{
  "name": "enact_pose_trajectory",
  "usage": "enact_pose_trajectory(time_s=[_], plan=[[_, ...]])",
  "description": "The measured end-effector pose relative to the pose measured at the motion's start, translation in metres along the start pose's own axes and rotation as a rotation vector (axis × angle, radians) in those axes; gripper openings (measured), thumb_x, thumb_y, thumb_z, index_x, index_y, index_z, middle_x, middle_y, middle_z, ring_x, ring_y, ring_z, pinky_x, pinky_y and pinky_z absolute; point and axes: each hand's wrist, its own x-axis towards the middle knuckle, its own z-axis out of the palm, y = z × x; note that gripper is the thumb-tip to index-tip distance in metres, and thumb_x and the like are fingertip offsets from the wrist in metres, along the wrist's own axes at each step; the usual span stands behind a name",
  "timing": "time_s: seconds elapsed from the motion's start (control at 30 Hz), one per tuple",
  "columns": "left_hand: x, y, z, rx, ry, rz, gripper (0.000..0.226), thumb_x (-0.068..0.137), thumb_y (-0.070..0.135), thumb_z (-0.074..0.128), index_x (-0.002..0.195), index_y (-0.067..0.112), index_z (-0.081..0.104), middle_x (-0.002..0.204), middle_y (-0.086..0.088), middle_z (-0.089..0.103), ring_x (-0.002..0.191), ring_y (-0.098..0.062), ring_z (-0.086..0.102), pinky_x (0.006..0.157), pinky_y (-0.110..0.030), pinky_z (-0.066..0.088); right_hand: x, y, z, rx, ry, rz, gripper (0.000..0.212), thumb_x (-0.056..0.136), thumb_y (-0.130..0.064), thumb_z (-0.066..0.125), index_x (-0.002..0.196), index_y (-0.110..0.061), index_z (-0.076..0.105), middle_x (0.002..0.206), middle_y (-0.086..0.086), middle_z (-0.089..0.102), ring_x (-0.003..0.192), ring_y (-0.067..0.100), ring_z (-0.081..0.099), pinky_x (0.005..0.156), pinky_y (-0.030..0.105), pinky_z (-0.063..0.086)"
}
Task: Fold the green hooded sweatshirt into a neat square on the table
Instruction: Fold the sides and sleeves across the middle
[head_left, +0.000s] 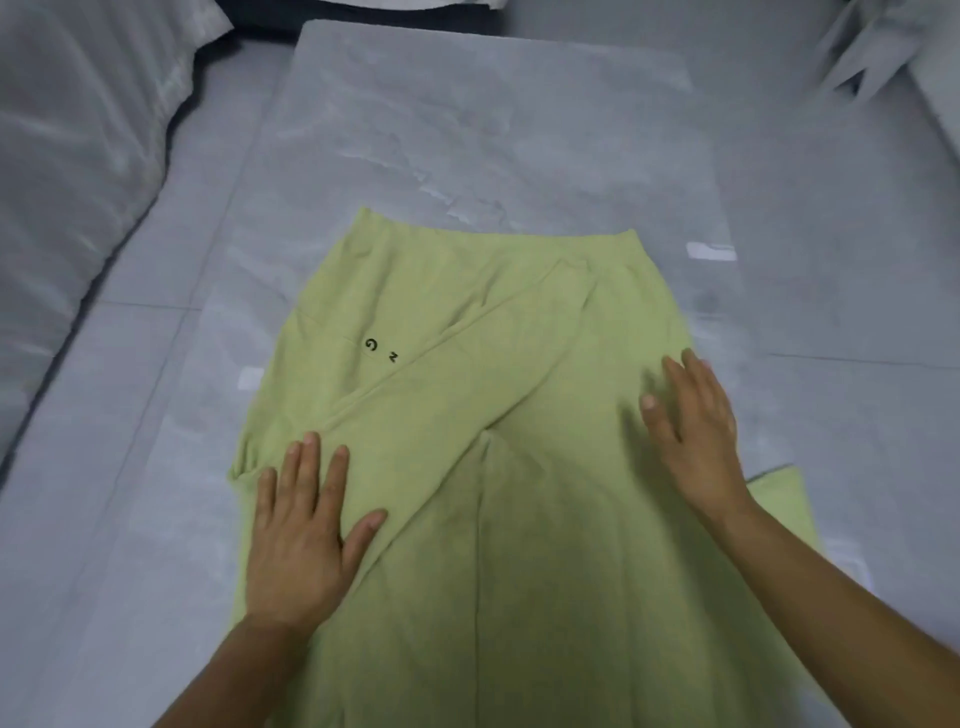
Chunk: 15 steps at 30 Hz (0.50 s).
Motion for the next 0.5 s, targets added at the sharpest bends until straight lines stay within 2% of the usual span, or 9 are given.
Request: enact_pose_trajectory(time_s=[0.07,0.17,0.23,0.27,0.3,0.33,0.37,0.43,0.5], plan=[[0.005,0.001,-0.002,-0.024,-0.006,-0.057,0.084,0.083,0.072,0.007,0.143,0.018,0.030,0.154,-0.013,0.020,0.142,-0.028,0.016,0.112,-0.042,0.007,-0.043,0.050,-0.026,0.025,0.098,0.176,0.079,0.081,-0.056,0.025,0.137,-0.002,0.036,0.149,0.019,0.028,0.140,0.030,0.022,0.114,0.040,0.014],[0.016,0.013,-0.024,-0.076,-0.064,-0.151,0.086,0.073,0.073,0.005,0.143,0.029,0.029,0.157,-0.002,0.016,0.141,-0.025,0.015,0.112,-0.044,0.013,-0.083,0.111,-0.054,0.140,0.240,0.621,0.088,0.078,-0.061,0.028,0.133,0.006,0.038,0.141,0.030,0.036,0.131,0.042,0.033,0.110,0.048,0.024],[0.019,0.023,-0.041,-0.100,-0.064,-0.180,0.091,0.069,0.073,0.004,0.142,0.027,0.032,0.155,-0.003,0.022,0.139,-0.026,0.020,0.110,-0.045,0.018,-0.103,0.136,-0.055,0.294,0.148,1.014,0.079,0.090,-0.058,0.033,0.135,0.007,0.035,0.141,0.031,0.035,0.128,0.044,0.036,0.110,0.050,0.026],[0.019,0.028,-0.047,-0.110,-0.046,-0.167,0.092,0.069,0.073,0.005,0.142,0.024,0.033,0.154,-0.004,0.025,0.139,-0.026,0.022,0.109,-0.044,0.019,-0.111,0.139,-0.052,0.413,0.071,1.137,0.078,0.092,-0.058,0.030,0.135,0.007,0.034,0.143,0.030,0.033,0.129,0.043,0.035,0.111,0.049,0.024],[0.018,0.036,-0.051,-0.108,-0.021,-0.116,0.091,0.072,0.073,0.007,0.141,0.021,0.034,0.153,-0.004,0.028,0.139,-0.025,0.024,0.109,-0.044,0.020,-0.120,0.141,-0.046,0.563,0.039,1.211,0.086,0.088,-0.064,0.028,0.136,0.007,0.034,0.144,0.028,0.033,0.130,0.042,0.034,0.112,0.049,0.023],[0.014,0.047,-0.050,-0.093,-0.004,-0.021,0.088,0.076,0.073,0.009,0.141,0.020,0.036,0.152,-0.004,0.031,0.139,-0.023,0.025,0.108,-0.042,0.020,-0.125,0.142,-0.041,0.688,0.052,1.228,0.097,0.080,-0.074,0.030,0.135,0.006,0.037,0.144,0.026,0.035,0.130,0.041,0.035,0.112,0.048,0.024],[0.009,0.062,-0.048,-0.081,-0.007,0.103,0.082,0.082,0.072,0.009,0.139,0.020,0.038,0.150,-0.004,0.033,0.138,-0.021,0.025,0.106,-0.039,0.020,-0.127,0.141,-0.040,0.776,0.085,1.224,0.099,0.077,-0.076,0.035,0.133,0.005,0.039,0.143,0.023,0.037,0.128,0.039,0.037,0.111,0.046,0.026],[-0.001,0.096,-0.036,-0.068,-0.040,0.324,0.070,0.089,0.064,0.010,0.137,0.023,0.040,0.148,-0.006,0.035,0.136,-0.019,0.022,0.105,-0.037,0.017,-0.123,0.137,-0.043,0.892,0.125,1.224,0.068,0.089,-0.052,0.045,0.129,0.004,0.046,0.140,0.020,0.043,0.117,0.033,0.045,0.103,0.040,0.033],[-0.006,0.125,-0.023,-0.072,-0.078,0.376,0.071,0.089,0.066,0.006,0.138,0.027,0.038,0.151,-0.004,0.026,0.140,-0.019,0.013,0.109,-0.040,0.013,-0.115,0.138,-0.047,0.959,0.166,1.238,0.039,0.090,-0.033,0.055,0.112,-0.001,0.058,0.132,0.016,0.052,0.099,0.025,0.047,0.089,0.036,0.039]])
